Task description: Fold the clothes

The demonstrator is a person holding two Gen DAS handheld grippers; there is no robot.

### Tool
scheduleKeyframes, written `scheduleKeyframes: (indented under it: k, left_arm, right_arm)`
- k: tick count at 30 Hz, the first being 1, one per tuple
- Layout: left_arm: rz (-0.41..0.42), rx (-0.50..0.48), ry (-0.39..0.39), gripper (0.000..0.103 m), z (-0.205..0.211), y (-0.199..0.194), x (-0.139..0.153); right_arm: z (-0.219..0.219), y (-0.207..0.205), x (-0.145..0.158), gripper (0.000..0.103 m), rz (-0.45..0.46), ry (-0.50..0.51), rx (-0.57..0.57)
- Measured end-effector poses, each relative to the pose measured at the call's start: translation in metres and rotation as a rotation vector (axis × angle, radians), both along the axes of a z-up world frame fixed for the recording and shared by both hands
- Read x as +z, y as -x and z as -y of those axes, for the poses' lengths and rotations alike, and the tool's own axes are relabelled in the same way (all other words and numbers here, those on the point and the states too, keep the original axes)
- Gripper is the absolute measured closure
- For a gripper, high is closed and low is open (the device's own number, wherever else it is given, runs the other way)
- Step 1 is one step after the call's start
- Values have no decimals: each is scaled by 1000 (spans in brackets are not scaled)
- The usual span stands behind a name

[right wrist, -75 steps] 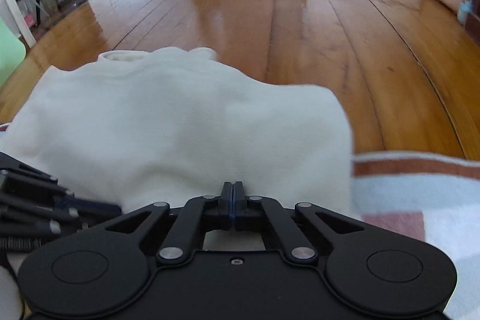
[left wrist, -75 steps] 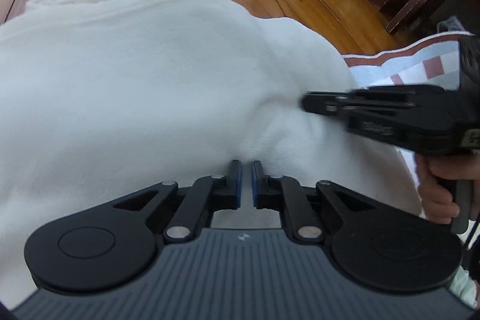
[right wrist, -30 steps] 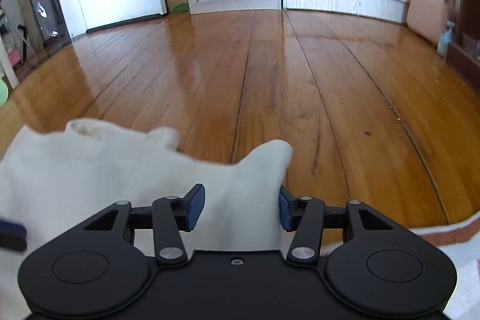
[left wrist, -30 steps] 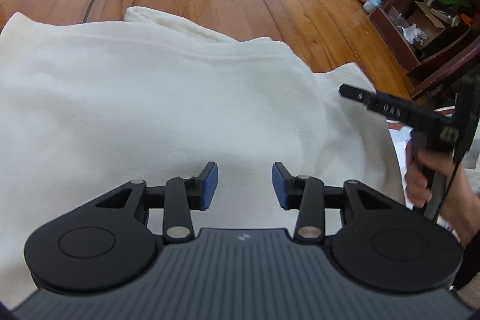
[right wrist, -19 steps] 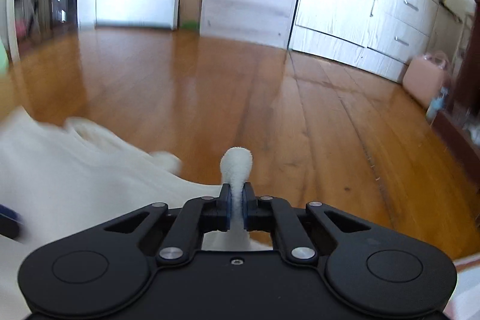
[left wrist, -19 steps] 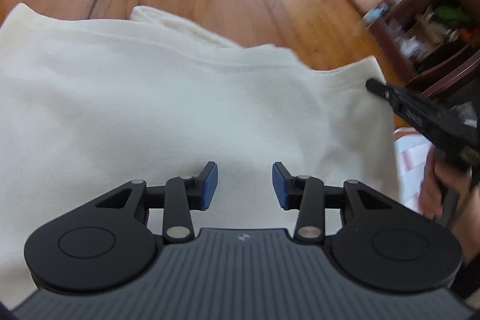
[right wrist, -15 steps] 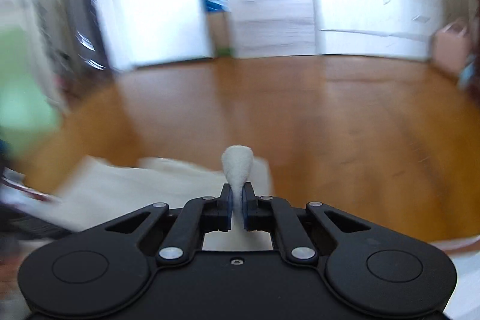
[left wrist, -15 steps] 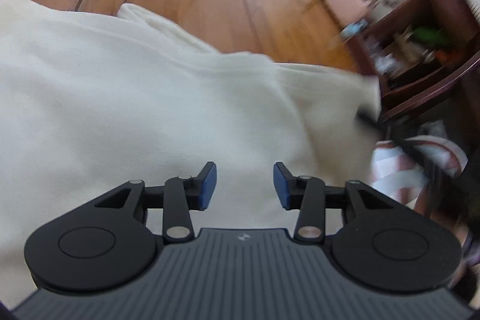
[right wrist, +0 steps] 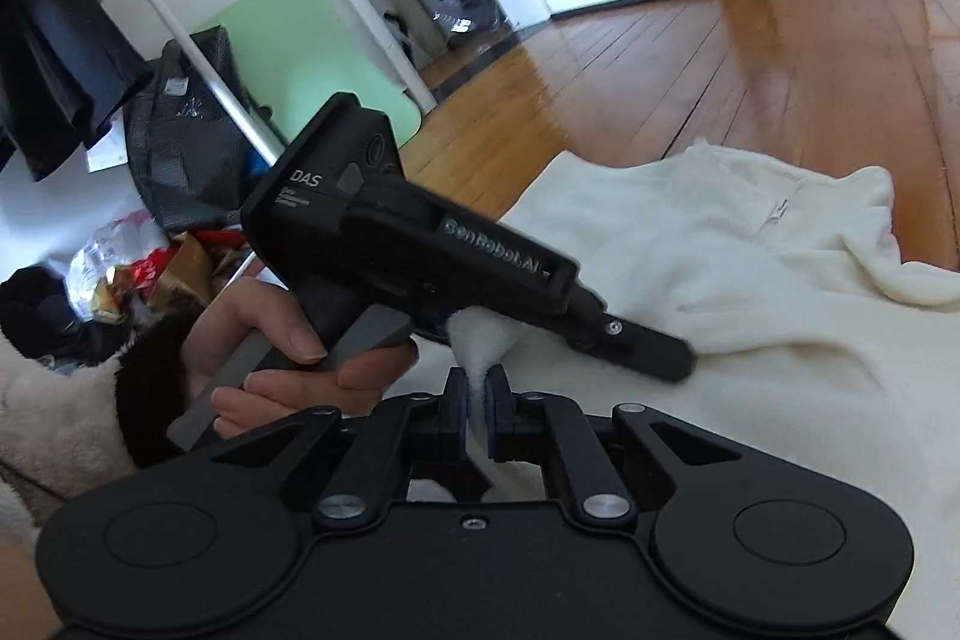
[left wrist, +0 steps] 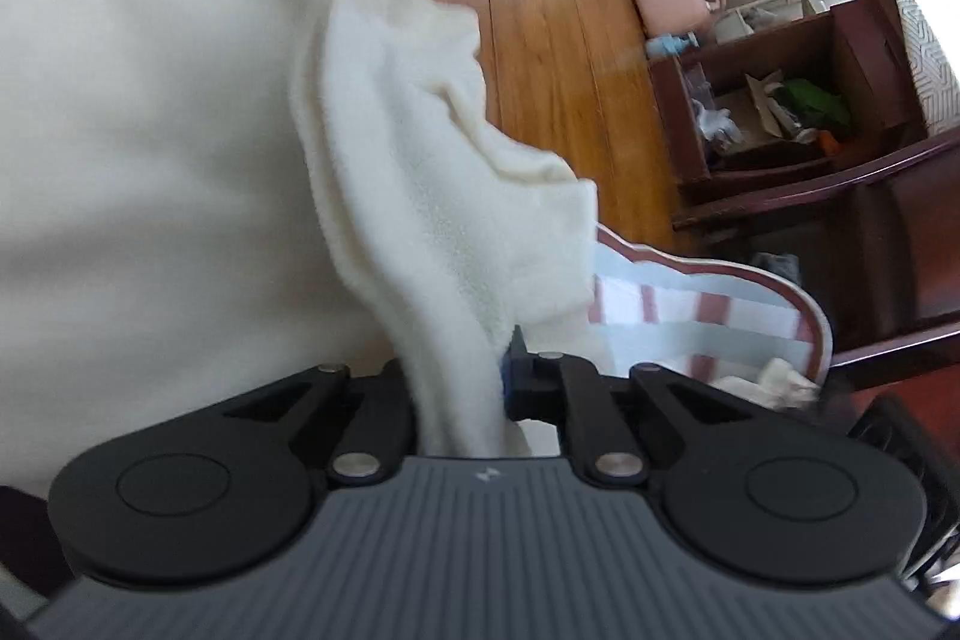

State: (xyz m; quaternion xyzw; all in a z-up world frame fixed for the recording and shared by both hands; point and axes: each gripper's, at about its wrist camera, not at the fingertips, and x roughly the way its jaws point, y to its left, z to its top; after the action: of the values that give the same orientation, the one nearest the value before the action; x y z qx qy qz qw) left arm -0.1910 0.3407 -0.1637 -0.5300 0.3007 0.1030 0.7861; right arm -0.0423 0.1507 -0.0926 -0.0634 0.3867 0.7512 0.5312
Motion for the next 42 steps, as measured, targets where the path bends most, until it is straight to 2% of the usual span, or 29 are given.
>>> scheduleKeyframes:
  k: [2, 4, 5, 8, 10, 13, 15, 16, 17, 19, 21, 23, 26, 28, 31, 34, 35, 36, 37, 40, 42]
  left_arm:
    - [-34, 10, -50, 96, 1, 12, 12]
    - [-72, 16, -79, 96, 1, 25, 21]
    - [-75, 13, -58, 96, 0, 30, 18]
    - [-83, 6, -15, 96, -2, 38, 9]
    - [-94, -3, -21, 96, -1, 37, 8]
    - [-68, -18, -33, 96, 0, 37, 11]
    - [-44, -23, -39, 96, 0, 37, 14]
    - [-32, -25, -42, 96, 0, 37, 15]
    - [-21, -27, -46, 96, 0, 37, 16]
    - [-15, -22, -50, 96, 1, 38, 19]
    - [-13, -22, -51, 96, 1, 38, 20]
    - [-14, -24, -52, 96, 0, 39, 21]
    - [-17, -25, -53, 96, 0, 39, 21]
    - [-18, -26, -54, 96, -1, 40, 21]
    - [-11, -24, -50, 95, -2, 41, 20]
    - [-14, -26, -48, 95, -2, 41, 19]
    - [-20, -27, -50, 95, -2, 40, 18]
    - [-25, -27, -50, 95, -2, 41, 18]
    - [-26, -25, -49, 95, -2, 41, 18]
    - [-22, -21, -39, 95, -2, 41, 16]
    - [-25, -21, -39, 95, -1, 40, 16]
  right_arm:
    - [5, -18, 7, 90, -14, 0, -64]
    - [11, -40, 14, 69, -34, -4, -139]
    - [13, -56, 13, 60, -38, 3, -202]
    - [3, -93, -2, 60, 81, 147, -353]
    - [-10, -102, -22, 58, 211, 266, -357]
    - [-24, -107, -46, 56, 227, 342, -308]
    - [-30, -105, -59, 39, 267, 365, -317]
    - [-34, -104, -64, 38, 293, 372, -320]
    - [-35, -102, -70, 45, 297, 393, -296]
    - [-29, -91, -72, 50, 318, 398, -201]
    - [-21, -77, -71, 62, 438, 397, -81]
    - [-13, -69, -75, 63, 531, 408, -27]
    - [-7, -67, -71, 90, 533, 401, -12]
    - [-5, -65, -64, 92, 521, 394, 26]
    - [-2, -77, -57, 92, 416, 407, 100]
    - [-10, -87, -66, 92, 473, 491, 95]
    - [-14, -93, -64, 88, 450, 505, 74]
    - [-18, -98, -59, 79, 432, 501, 48]
    - [-20, -101, -51, 75, 422, 476, 20]
    - [-25, -108, -34, 50, 411, 377, -59]
    - [-35, -116, -35, 49, 425, 352, -137]
